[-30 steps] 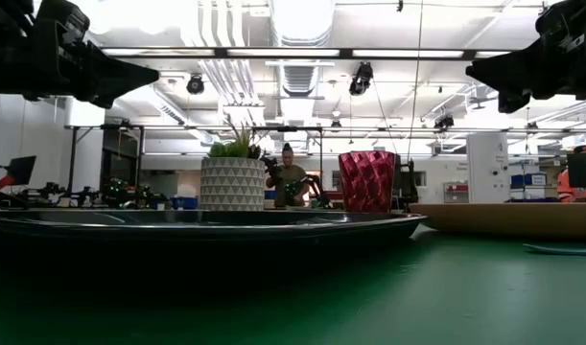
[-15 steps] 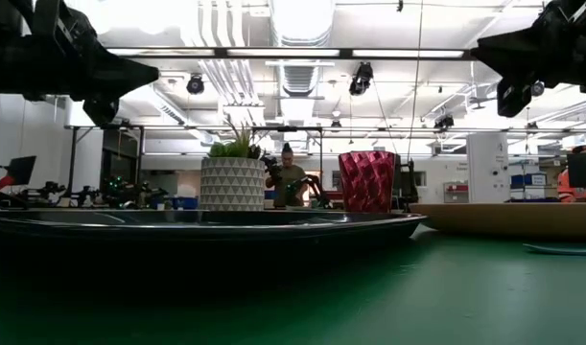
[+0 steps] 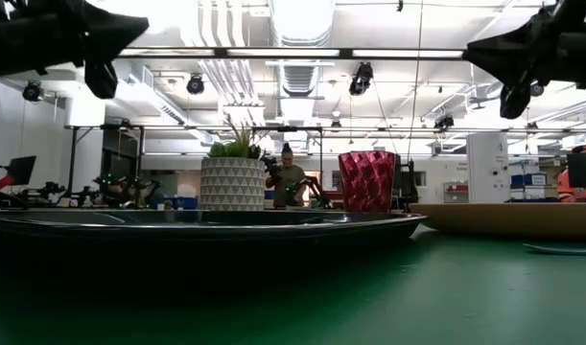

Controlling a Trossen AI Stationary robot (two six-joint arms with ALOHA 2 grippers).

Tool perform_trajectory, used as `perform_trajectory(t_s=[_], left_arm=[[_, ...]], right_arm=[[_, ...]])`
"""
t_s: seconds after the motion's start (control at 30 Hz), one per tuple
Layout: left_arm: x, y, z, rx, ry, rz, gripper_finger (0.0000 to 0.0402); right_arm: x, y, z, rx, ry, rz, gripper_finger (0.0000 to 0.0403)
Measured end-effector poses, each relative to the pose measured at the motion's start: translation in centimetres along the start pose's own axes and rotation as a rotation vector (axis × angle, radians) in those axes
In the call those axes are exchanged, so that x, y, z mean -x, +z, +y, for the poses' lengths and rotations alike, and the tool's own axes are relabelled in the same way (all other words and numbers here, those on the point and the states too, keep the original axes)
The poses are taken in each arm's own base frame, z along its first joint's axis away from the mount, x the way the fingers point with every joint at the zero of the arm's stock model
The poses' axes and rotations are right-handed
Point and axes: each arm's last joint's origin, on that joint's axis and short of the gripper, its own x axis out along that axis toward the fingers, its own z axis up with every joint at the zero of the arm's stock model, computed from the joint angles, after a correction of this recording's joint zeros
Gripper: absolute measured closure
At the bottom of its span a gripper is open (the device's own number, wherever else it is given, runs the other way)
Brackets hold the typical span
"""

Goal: Pick and place plate/cup/fork/spoon on tray
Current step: Put the red cup on the top left of the black tray

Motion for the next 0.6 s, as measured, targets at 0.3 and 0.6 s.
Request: perform_trajectory(t_s=[0.3,0.6], left_arm=[[-0.1,1.0,-0.2,0.023,-0.006,-0.078,0.0402],[-0.9,3.5,-1.0,-0.138,0.007,-0.160,0.0402]], right_arm=[[-3.5,1.8,1.6,0.098,-0.156,0.099,0.0360],[-9.4,3.1,3.2,0.138,-0.313,0.354,0.0360]])
